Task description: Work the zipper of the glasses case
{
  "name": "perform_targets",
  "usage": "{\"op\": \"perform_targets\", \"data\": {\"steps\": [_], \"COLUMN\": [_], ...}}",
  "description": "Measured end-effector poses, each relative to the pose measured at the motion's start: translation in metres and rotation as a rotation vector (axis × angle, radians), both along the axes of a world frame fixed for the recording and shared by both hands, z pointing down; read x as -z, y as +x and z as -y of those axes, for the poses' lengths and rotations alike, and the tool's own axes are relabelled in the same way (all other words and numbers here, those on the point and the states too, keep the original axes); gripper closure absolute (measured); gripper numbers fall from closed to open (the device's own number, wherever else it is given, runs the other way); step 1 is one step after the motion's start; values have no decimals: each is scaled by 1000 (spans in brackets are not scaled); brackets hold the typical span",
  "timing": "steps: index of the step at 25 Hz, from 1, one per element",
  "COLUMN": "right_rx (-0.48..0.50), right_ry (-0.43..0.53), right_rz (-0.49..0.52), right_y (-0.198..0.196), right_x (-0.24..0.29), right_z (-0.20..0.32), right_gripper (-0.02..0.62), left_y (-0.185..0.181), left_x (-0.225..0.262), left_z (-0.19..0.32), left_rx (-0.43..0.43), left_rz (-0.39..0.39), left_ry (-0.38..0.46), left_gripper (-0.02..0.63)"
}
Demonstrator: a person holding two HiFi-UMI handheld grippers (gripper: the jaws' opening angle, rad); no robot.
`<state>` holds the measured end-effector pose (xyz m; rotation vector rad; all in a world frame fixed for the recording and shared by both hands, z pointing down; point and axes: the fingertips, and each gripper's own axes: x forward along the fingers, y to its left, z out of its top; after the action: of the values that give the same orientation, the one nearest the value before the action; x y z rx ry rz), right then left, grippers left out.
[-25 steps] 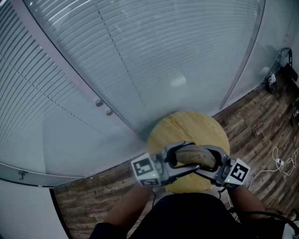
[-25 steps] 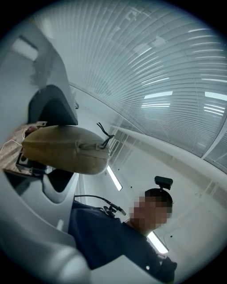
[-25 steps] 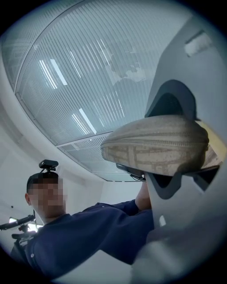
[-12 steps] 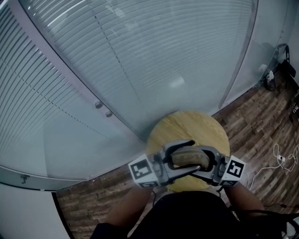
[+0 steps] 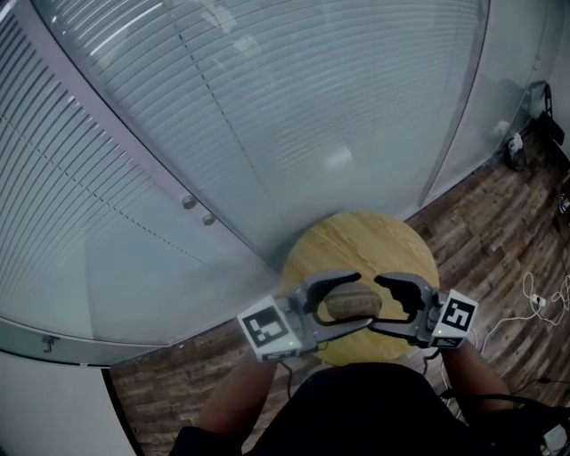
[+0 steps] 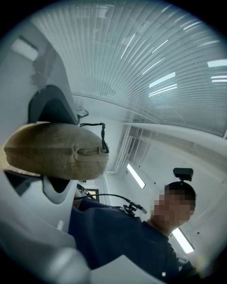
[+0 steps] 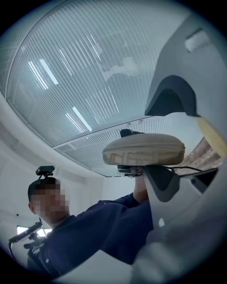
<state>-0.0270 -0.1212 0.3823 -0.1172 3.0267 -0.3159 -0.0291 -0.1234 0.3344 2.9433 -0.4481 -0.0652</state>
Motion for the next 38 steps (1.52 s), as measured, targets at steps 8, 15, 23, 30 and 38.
{"op": "perform_targets", "data": {"steps": [8, 15, 23, 30, 38], "right_rx": [-2, 250, 333, 415, 552], "right_ry": [48, 79, 80, 40, -15], "right_rz": [49, 19, -28, -40, -15], "right_y": [19, -6, -32, -42, -37], "right_x": [45, 58, 56, 50, 53], "right_z": [11, -21, -28, -32, -43], "right_gripper": [236, 303, 393, 505, 488], "left_y": [-13, -13, -17, -13, -13], "left_x": [-43, -34, -50, -52, -56], "left_z": [-12, -70, -89, -99, -107], "left_rx": [-135, -537, -690, -760, -793], "left_rz": [299, 294, 384, 401, 435], "left_ry": [70, -30, -100, -134, -143], "left_gripper": [295, 295, 293, 293, 293]}}
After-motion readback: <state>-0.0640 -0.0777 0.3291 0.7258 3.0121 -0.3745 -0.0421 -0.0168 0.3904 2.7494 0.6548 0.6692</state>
